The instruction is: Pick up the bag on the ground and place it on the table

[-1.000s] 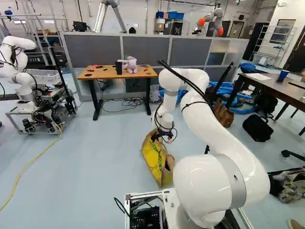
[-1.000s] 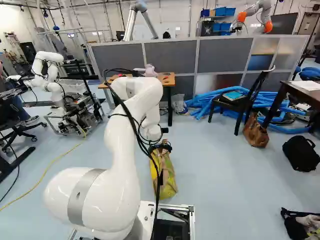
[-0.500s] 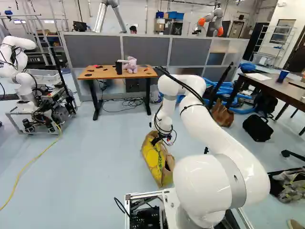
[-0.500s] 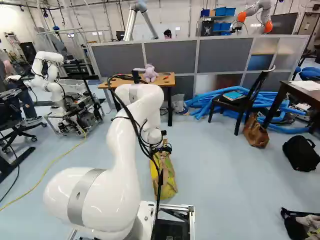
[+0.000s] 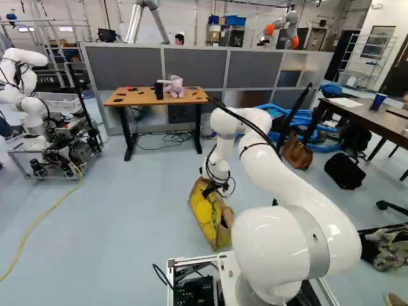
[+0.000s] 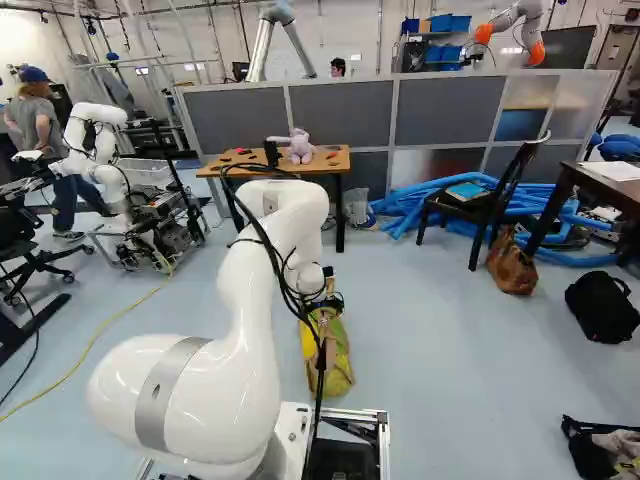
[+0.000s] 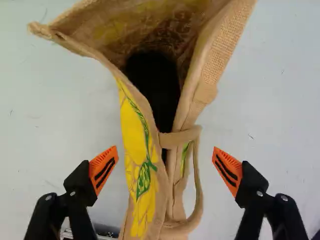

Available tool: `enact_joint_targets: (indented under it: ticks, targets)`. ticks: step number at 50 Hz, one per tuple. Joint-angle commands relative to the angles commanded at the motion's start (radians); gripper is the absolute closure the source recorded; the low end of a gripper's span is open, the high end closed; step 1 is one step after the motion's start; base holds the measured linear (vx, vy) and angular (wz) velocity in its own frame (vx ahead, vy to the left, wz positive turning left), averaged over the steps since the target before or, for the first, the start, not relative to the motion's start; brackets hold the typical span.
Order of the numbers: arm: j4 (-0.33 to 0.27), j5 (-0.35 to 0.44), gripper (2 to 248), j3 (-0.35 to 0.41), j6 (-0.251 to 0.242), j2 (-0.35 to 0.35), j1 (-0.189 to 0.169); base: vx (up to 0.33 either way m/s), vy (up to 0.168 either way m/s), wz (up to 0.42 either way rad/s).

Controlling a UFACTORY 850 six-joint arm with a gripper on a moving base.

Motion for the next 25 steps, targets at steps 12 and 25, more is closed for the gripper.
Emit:
enact_joint_targets:
  ticks: [12, 25]
  targets:
    - [0.000, 0.000, 3, -0.042, 0.000, -0.045, 0.000, 0.000, 0.000, 0.000]
    - [0.000, 0.000, 3, -0.088, 0.000, -0.095, 0.000, 0.000, 0.000, 0.000]
